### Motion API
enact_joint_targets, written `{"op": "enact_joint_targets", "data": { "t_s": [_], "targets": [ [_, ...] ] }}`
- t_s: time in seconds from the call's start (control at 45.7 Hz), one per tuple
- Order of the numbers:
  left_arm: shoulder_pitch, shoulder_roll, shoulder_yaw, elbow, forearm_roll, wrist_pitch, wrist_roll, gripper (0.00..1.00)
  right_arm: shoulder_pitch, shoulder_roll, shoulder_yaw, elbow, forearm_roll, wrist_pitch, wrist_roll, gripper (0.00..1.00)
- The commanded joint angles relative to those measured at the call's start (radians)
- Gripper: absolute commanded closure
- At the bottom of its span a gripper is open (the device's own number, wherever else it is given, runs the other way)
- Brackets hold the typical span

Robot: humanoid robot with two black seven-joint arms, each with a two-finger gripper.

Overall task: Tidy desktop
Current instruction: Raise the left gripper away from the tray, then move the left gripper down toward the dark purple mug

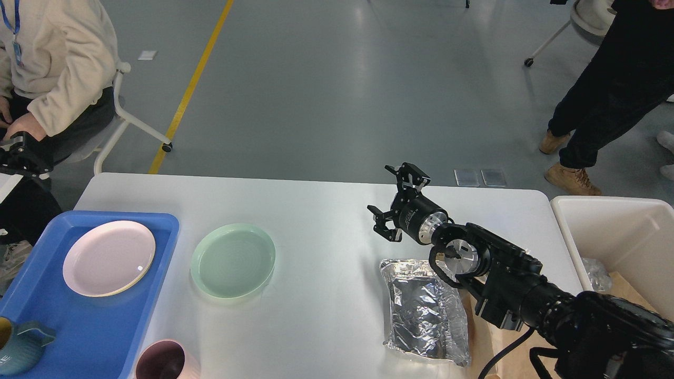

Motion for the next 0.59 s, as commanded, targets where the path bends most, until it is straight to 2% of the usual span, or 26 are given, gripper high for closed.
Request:
{"op": "enact_joint_targets", "data": {
  "t_s": [0.0,0.131,0.394,0.46,0.569],
  "targets": [
    [-0.076,-0.092,-0.059,-0.068,-0.001,0.000,0.000,0.04,0.000,0.000,0.000,0.000,0.000,0.000,0.001,0.00],
    [-0.136,-0.174,-0.153,-0.143,-0.001,0.000,0.000,0.04,0.000,0.000,0.000,0.000,0.000,0.000,0.001,0.00],
    [-0.128,-0.371,-0.317,-0.215,0.000,0.000,0.010,0.04,0.000,0.000,0.000,-0.001,0.000,0.000,0.000,0.00],
    [-0.120,-0.405,-0.370,-0.221,0.000,0.000,0.051,0.04,0.000,0.000,0.000,-0.001,0.000,0.000,0.000,0.00],
    [-0.062,-0.429,-0.476,-0.229,-0.001,0.000,0.151,0.04,0.000,0.000,0.000,0.000,0.000,0.000,0.001,0.00]
  ]
}}
